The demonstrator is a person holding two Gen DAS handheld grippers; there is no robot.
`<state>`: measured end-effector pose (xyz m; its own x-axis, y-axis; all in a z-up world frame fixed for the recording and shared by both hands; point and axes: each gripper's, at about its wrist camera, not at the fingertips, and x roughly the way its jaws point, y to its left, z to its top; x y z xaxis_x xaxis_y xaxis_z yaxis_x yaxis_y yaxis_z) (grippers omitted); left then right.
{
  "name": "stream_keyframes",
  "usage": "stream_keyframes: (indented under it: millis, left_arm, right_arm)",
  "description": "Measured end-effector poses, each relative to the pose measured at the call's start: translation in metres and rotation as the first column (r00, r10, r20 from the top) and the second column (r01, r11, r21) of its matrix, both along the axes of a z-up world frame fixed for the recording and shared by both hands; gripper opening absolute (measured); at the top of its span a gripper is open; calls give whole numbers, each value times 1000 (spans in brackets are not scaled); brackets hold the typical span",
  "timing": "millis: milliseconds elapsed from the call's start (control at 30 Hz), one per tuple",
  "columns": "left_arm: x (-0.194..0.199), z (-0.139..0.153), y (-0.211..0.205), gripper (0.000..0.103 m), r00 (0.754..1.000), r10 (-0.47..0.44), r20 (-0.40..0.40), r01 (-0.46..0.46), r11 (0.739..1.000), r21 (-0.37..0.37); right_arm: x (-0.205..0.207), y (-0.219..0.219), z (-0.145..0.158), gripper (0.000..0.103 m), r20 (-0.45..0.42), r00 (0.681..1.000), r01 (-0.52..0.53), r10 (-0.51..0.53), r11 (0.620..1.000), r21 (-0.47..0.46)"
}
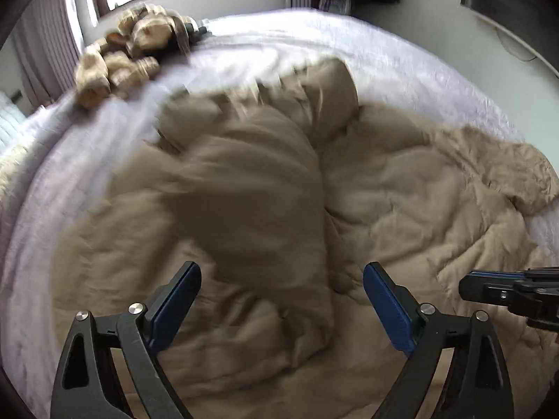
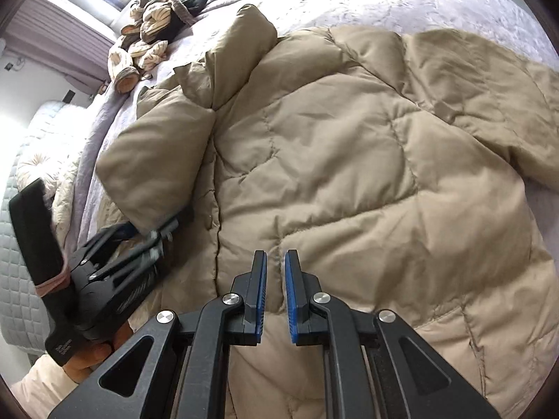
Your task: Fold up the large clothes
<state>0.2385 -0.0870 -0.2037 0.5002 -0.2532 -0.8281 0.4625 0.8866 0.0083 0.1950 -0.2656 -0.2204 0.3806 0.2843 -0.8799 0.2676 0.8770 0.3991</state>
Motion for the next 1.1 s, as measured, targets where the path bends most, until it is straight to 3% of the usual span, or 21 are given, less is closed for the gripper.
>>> stream_keyframes:
  millis: [67,133,200,233,267,433,533,567,600,633,700,800,867,933,967,1033,1067,1100]
  left_arm:
    - [-1,10,11,95,1000,15,2,-15,1000,4]
    - [-2,23,30,95,999,44,23,-43,999,-27]
    - [-4,37,60,95,994,103,45,-100,993,-58]
    - [-4,41,78,95,987,151,56,-147,987,-64]
    - [-2,42,93,95,979,192,64,-188,980,-62]
    - [29,29,171,95,915,402,24,-401,915,-40]
    - [44,18,207,95,880,475,-32,-476,877,-74]
    - [51,13,216,95,872,486,-59,-489,868,-80]
    - [55,8,223,95,868,489,-85,-496,863,-92]
    - [59,5,229,95,862,495,-110,-505,856,-106]
    - [66,-1,234,95,857,496,-137,-512,850,-121]
    - [66,-17,224,95,860,501,-102,-506,861,-40]
    - [66,-28,217,95,860,500,-102,-501,865,22]
    - [62,-25,218,95,865,490,-103,-493,870,2]
    - [62,-21,221,95,871,482,-97,-487,873,-25]
    - [68,-14,230,95,873,477,-104,-485,872,-70]
    - [77,-15,237,95,869,474,-141,-489,867,-100]
    - [87,-18,243,95,863,464,-199,-493,860,-135]
  right_arm:
    - [-7,-2,7,12,4,1000,-2,2,1000,1]
    - [-5,0,17,20,10,1000,-15,15,1000,-19]
    - [-17,2,29,79,30,998,-44,46,997,-69]
    - [-17,7,36,87,49,997,-59,64,994,-91]
    - [-15,17,46,89,87,992,-85,95,990,-110]
    - [14,85,52,89,106,960,-232,258,950,-210]
    - [39,128,37,87,83,939,-288,333,896,-339]
    - [47,136,33,74,81,937,-285,341,876,-390]
    - [53,140,31,28,84,937,-276,340,863,-423]
    - [59,139,29,5,88,940,-260,328,861,-438]
    - [62,119,29,4,119,963,-182,244,905,-384]
    - [49,68,22,4,147,987,-29,64,974,-225]
    - [41,31,-2,9,62,997,48,-43,996,-75]
    - [30,9,-21,17,-30,994,109,-108,994,23]
    - [24,2,-21,25,-26,993,116,-115,992,47]
    - [15,-2,-8,44,2,996,90,-90,996,-10]
    - [11,-3,-2,51,14,996,89,-89,995,-42]
    - [8,-6,5,51,33,995,95,-94,994,-53]
